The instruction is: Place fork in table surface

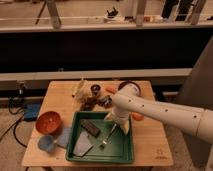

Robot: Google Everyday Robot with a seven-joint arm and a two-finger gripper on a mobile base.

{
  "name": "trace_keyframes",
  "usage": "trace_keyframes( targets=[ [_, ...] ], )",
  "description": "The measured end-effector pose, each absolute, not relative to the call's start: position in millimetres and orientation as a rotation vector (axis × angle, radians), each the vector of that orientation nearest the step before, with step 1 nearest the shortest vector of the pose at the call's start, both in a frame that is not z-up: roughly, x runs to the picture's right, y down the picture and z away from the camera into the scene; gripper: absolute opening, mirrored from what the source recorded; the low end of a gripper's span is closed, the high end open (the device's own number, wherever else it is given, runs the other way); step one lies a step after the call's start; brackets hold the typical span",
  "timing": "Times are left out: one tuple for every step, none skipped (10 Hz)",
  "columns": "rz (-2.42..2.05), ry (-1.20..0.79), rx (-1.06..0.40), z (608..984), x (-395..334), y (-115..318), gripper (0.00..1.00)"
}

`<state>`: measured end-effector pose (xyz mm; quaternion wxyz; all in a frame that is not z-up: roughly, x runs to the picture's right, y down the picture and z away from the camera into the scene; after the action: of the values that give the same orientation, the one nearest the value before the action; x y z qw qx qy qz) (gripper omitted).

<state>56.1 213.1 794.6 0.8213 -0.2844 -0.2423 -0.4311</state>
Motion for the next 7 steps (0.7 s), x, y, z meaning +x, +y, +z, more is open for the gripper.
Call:
trace_keyframes(
  targets=[
    [-0.932, -0.521, -0.619, 797, 54, 218, 0.8],
    [-0.952, -0.525, -0.623, 799, 50, 221, 0.8],
    [-0.967, -0.53, -0.631, 801, 45, 225, 0.8],
    [-0.974, -0.532, -0.641, 804, 44, 229, 0.8],
    [-0.975, -0.532, -0.654, 806, 45, 233, 0.8],
    [-0.972, -0.528, -0.667, 806, 46, 237, 0.8],
    [-0.979, -0.523, -0.677, 807, 46, 240, 0.76]
  ],
)
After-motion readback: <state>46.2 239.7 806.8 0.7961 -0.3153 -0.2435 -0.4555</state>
